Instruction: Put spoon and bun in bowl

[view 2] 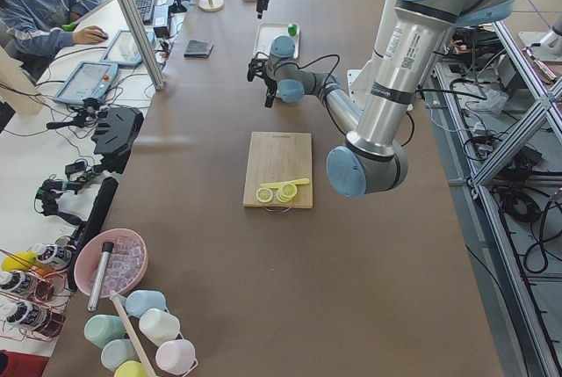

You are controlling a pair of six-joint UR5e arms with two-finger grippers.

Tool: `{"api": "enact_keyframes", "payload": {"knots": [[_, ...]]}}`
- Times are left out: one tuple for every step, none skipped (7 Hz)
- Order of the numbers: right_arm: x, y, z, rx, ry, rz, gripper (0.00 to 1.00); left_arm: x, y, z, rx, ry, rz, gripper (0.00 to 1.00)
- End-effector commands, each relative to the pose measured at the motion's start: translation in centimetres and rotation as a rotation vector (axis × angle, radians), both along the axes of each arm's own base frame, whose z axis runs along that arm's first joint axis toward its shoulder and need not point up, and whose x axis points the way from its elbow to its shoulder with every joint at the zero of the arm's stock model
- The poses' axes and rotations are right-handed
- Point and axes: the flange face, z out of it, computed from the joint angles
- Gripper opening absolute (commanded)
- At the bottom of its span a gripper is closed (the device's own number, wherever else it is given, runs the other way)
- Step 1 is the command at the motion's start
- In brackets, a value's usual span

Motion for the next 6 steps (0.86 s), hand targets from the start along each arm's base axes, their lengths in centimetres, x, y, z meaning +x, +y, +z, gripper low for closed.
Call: {"api": "enact_keyframes", "payload": {"knots": [[8.7, -2.0, 4.9, 0.023, 0.002, -0.06, 1.0, -13.8, -3.3, 9.7, 0.098, -0.12, 0.108, 0.98], [13.3, -3.3, 7.9, 0.036, 0.0, -0.09, 1.0, -21.3, -3.8, 14.4, 0.13, -0.13, 0.147, 0.98], [18.2, -4.4, 11.3, 0.07, 0.013, -0.121, 1.0, -27.7, -2.9, 17.8, 0.141, -0.112, 0.159, 0.98], [22.6, -4.9, 14.2, 0.091, 0.001, -0.142, 1.0, -32.3, -1.3, 20.6, 0.133, -0.085, 0.154, 0.98], [26.0, -4.5, 15.7, 0.109, -0.024, -0.146, 1.0, -35.9, 0.1, 22.5, 0.096, -0.071, 0.107, 0.98], [27.2, -3.5, 16.9, 0.116, -0.025, -0.153, 1.0, -38.1, 0.7, 25.0, 0.066, -0.08, 0.094, 0.98]]}}
